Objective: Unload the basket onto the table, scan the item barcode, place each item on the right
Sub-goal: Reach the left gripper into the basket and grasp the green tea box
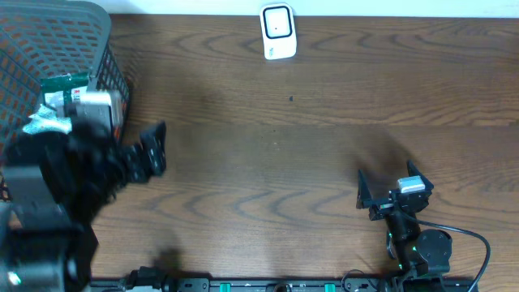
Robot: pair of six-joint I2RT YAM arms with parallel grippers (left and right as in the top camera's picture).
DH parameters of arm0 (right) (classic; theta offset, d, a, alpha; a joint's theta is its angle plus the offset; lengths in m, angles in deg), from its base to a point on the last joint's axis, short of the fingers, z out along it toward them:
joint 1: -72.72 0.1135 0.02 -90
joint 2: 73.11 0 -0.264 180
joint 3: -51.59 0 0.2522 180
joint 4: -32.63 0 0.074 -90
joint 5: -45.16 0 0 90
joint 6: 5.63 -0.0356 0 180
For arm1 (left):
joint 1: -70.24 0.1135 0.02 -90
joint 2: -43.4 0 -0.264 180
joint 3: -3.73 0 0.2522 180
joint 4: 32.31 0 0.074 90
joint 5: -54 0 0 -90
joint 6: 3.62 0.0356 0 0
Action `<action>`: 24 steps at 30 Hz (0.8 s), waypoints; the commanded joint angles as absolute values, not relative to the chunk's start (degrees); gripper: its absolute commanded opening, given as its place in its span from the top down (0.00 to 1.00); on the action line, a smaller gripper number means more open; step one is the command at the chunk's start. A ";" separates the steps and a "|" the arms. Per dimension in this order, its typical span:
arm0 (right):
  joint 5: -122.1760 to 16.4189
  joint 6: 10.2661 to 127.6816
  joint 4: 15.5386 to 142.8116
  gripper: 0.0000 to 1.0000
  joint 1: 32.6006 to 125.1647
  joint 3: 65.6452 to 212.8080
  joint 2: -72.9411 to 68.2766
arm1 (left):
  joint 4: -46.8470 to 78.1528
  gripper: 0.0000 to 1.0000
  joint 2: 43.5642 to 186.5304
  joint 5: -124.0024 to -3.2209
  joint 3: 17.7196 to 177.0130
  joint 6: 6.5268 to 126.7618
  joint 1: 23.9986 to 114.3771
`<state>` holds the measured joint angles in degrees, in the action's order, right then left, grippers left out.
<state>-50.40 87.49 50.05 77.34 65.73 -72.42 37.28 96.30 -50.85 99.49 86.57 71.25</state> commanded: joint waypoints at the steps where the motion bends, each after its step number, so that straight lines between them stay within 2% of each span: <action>1: -50.09 86.77 50.27 0.01 77.10 65.67 -72.72 | 41.98 0.15 104.83 -47.42 111.18 89.87 71.19; 6: -50.07 86.77 50.27 0.01 77.10 65.67 -72.72 | 51.20 0.15 117.40 -41.34 126.72 92.64 71.84; 10: -50.07 86.77 50.27 0.01 77.10 65.67 -72.72 | 55.82 0.15 125.77 -41.34 135.66 94.11 76.80; 21: -50.07 86.77 50.27 0.01 77.10 65.67 -72.72 | 47.47 0.15 133.99 -45.89 138.48 94.87 98.20; 24: -50.07 86.77 50.27 0.01 77.10 65.67 -72.72 | 46.24 0.15 134.86 -47.57 138.48 94.00 100.24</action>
<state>-50.40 87.49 50.03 77.34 65.73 -72.42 47.01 134.03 -45.01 136.99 93.93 98.29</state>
